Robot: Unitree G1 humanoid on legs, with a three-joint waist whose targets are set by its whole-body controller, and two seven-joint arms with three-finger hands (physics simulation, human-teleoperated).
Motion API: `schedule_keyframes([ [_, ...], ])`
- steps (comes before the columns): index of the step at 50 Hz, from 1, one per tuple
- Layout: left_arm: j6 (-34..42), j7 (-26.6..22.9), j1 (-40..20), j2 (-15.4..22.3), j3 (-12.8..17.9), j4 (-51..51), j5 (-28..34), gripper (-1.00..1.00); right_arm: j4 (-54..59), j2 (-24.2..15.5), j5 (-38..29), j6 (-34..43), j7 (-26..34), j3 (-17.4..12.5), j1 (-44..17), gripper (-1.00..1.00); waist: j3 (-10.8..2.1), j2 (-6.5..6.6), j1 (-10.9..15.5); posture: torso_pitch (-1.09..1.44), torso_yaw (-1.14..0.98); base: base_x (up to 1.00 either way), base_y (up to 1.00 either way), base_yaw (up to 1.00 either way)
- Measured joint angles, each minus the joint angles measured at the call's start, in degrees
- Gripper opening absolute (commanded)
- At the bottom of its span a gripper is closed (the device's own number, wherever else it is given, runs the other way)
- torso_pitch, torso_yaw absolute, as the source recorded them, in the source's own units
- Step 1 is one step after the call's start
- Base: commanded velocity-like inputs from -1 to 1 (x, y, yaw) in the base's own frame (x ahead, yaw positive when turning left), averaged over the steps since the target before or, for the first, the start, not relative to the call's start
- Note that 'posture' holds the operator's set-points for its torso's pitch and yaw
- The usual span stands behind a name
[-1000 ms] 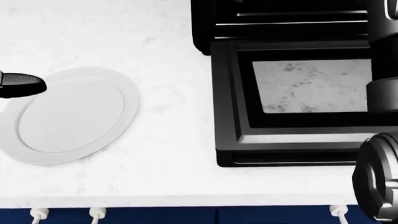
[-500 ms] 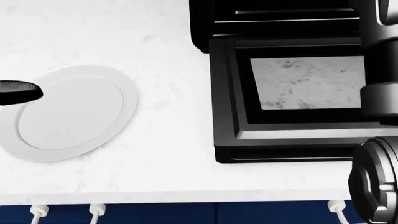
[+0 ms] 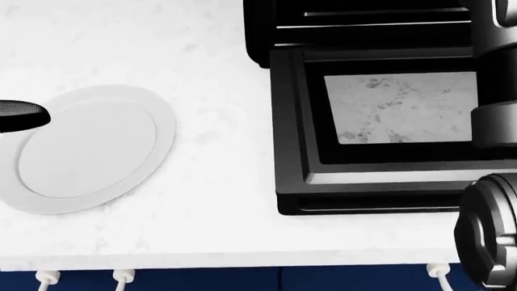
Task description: Pick the bread from the tray and place it on the plate on the counter.
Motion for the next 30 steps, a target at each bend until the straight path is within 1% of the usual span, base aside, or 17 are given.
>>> schedule_keyframes([
  [3, 0.11, 0.06, 0.2, 0.08, 0.34, -0.33, -0.07, 1.0, -0.04, -0.24, -0.19, -0.67, -0.67, -0.17, -0.16, -0.54, 0.13, 0.08, 0.05, 0.0, 0.0, 0.0, 0.0, 0.0],
  [5, 0.14, 0.12, 0.3, 0.06, 0.42, -0.31, -0.09, 1.0, -0.18, -0.24, 0.05, -0.68, -0.67, -0.18, -0.39, -0.73, 0.18, 0.11, 0.03, 0.0, 0.0, 0.0, 0.0, 0.0],
  [8, 0.08, 0.18, 0.4, -0.09, 0.21, -0.23, -0.13, 1.0, -0.48, -0.17, 0.5, -0.92, -0.63, -0.08, -0.72, -0.87, 0.18, 0.08, 0.02, 0.0, 0.0, 0.0, 0.0, 0.0],
  [9, 0.04, 0.19, 0.39, -0.13, 0.1, -0.17, -0.15, 1.0, -0.58, -0.12, 0.65, -0.99, -0.62, -0.05, -0.82, -1.0, 0.18, 0.05, 0.02, 0.0, 0.0, 0.0, 0.0, 0.0],
  [22, -0.35, 0.36, 0.7, -0.3, 0.06, -0.16, -0.08, 1.0, -6.4, -0.08, 0.09, 2.18, 0.97, 0.79, -1.07, -1.0, 0.43, -0.27, 0.05, 0.0, 0.0, 0.0, 0.0, 0.0],
  [30, -0.68, 0.41, 0.3, -0.41, -0.46, 0.6, 0.39, 1.0, -12.62, 0.46, -1.25, 5.6, 2.9, 1.45, 0.26, -1.0, 0.49, -0.32, 0.01, 0.0, 0.0, 0.0, 0.0, 0.0],
])
